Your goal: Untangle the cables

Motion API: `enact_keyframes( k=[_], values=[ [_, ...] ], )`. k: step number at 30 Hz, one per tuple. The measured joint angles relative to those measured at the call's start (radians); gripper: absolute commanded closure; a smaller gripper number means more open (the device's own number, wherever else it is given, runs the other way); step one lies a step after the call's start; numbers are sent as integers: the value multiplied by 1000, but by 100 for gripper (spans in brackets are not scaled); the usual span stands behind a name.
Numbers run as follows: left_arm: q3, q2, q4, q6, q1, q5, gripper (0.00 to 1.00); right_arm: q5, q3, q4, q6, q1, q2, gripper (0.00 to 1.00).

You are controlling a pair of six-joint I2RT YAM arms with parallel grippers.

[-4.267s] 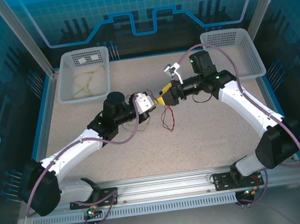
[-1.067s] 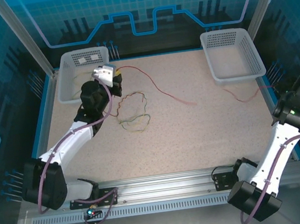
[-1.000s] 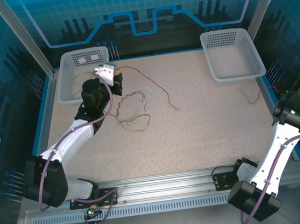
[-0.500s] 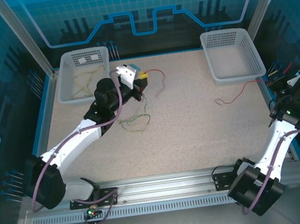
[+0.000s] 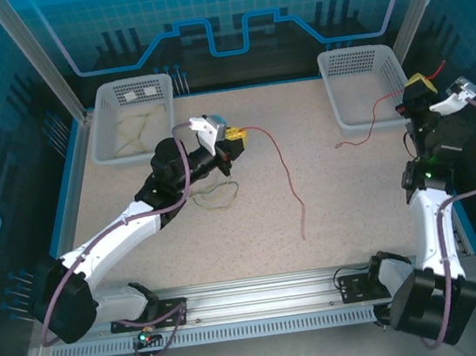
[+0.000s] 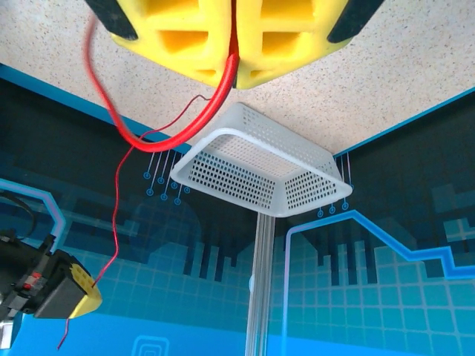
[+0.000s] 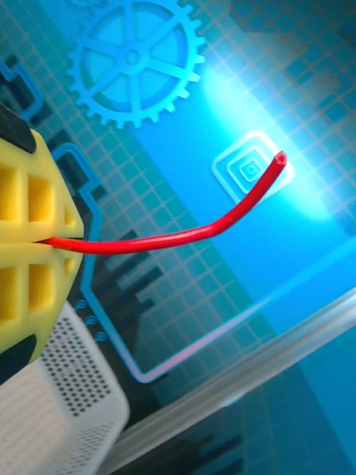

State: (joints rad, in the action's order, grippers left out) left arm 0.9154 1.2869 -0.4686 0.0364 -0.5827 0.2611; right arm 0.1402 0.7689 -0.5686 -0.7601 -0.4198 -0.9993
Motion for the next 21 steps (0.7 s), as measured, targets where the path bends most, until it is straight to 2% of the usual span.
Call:
enact_keyframes(
  k=[7,15,21],
  values=[
    [-1,0,-10,18,-3,9,100,-8,104,-196,-70,0,-237,100],
    [-2,23,-26,18,-5,24,100,-108,131,-457,-161,-39,-341,100],
    [-2,40,-24,18,-8,29,100,-125,144,-520,-143,-50,-415,100]
  ],
)
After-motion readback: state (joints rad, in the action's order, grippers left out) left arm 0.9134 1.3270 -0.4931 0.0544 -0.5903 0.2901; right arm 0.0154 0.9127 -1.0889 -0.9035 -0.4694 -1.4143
